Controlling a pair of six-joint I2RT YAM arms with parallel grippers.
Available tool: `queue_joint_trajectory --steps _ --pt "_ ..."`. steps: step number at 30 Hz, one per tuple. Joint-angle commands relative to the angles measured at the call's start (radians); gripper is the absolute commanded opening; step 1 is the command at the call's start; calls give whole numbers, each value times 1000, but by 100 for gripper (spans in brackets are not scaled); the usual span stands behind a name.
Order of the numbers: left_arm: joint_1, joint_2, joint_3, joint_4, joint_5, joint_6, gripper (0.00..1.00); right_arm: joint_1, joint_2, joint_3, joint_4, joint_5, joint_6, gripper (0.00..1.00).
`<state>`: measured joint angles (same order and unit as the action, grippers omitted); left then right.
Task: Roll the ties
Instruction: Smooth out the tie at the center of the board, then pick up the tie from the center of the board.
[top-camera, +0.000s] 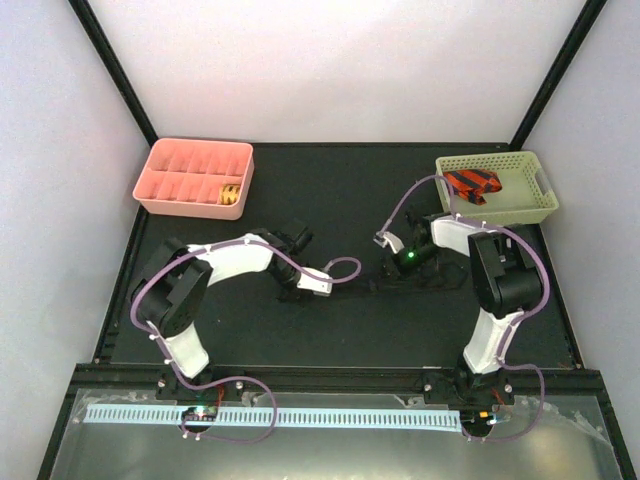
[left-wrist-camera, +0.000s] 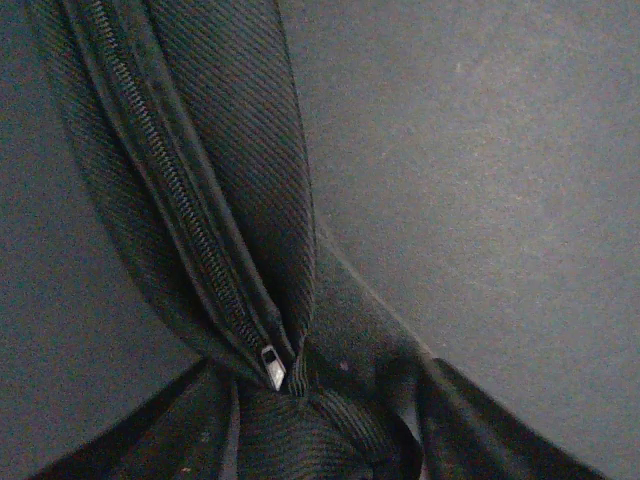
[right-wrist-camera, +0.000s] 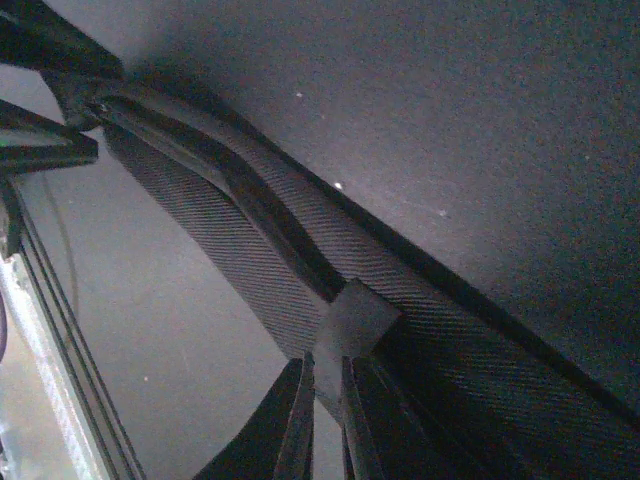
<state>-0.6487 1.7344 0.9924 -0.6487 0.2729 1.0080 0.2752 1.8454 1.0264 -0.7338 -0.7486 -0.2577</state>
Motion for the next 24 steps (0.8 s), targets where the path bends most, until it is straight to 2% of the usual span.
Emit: queue_joint_trajectory --steps 1,4,7,14,19,24 --pt "52 -71 -24 1 68 -23 60 7 -59 17 8 -76 -16 13" --pt "104 -167 -85 45 127 -87 73 26 -93 14 23 -136 -2 13" --pt "152 -257 -178 101 144 -111 77 72 -116 14 50 -140 23 13" --pt "172 -309 -256 138 123 -138 71 166 -43 54 121 -197 89 12" --pt "165 -264 -255 185 85 -176 67 230 44 127 160 -235 149 11" --pt "151 -234 -252 203 74 -193 64 312 105 175 222 -212 209 10"
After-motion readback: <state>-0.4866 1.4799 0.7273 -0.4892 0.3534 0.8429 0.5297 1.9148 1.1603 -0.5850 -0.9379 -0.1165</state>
